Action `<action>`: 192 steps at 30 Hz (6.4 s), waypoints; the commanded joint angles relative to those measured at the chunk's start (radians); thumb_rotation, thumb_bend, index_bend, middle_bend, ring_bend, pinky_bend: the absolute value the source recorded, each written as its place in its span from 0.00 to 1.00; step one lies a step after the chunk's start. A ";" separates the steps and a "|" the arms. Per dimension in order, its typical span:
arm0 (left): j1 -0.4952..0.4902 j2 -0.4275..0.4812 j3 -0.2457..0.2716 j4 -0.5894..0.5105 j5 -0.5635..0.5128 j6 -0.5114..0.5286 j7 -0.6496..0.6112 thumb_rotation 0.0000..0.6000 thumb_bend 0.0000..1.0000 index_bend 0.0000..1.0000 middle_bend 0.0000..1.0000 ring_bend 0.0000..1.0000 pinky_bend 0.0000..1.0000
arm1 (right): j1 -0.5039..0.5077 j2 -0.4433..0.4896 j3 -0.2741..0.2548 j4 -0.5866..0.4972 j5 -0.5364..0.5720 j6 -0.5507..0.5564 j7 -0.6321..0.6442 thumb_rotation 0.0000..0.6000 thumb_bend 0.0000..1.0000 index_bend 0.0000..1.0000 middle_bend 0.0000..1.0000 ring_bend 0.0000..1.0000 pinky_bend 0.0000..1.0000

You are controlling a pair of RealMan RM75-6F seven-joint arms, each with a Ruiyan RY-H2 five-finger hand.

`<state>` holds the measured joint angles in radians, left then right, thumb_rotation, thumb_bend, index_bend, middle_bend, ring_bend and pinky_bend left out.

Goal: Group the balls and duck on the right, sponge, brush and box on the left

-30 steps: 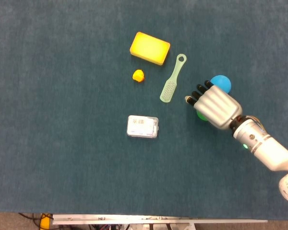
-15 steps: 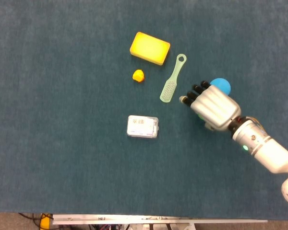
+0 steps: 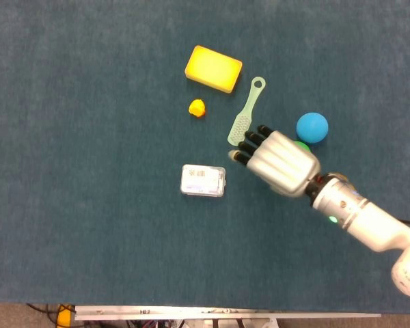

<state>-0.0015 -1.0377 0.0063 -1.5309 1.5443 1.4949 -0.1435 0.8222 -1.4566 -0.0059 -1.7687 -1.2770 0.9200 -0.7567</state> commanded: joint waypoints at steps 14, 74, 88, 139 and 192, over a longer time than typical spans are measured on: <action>-0.199 0.093 0.069 -0.068 0.264 -0.165 -0.151 1.00 0.25 0.14 0.17 0.19 0.03 | -0.065 0.245 0.049 -0.197 0.016 0.120 0.052 1.00 0.03 0.25 0.33 0.22 0.28; -0.910 -0.445 0.161 0.199 0.392 -0.592 -0.422 0.33 0.25 0.12 0.06 0.00 0.00 | -0.151 0.334 0.053 -0.017 0.142 0.069 0.200 1.00 0.04 0.25 0.33 0.24 0.29; -0.926 -0.493 0.187 0.231 0.323 -0.613 -0.399 0.24 0.25 0.12 0.06 0.00 0.00 | -0.158 0.324 0.053 -0.003 0.142 0.068 0.207 1.00 0.04 0.25 0.33 0.24 0.29; -0.785 -0.198 0.208 0.121 0.140 -0.506 -0.228 0.23 0.25 0.17 0.25 0.02 0.00 | -0.191 0.338 0.067 -0.038 0.094 0.110 0.233 1.00 0.04 0.25 0.33 0.24 0.29; -0.907 -0.476 -0.037 0.342 -0.121 -0.866 -0.354 0.16 0.25 0.19 0.18 0.08 0.00 | -0.235 0.381 0.080 -0.048 0.082 0.140 0.275 1.00 0.04 0.28 0.34 0.24 0.29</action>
<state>-0.9066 -1.5099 -0.0308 -1.1919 1.4234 0.6323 -0.4993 0.5874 -1.0756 0.0743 -1.8163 -1.1948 1.0603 -0.4813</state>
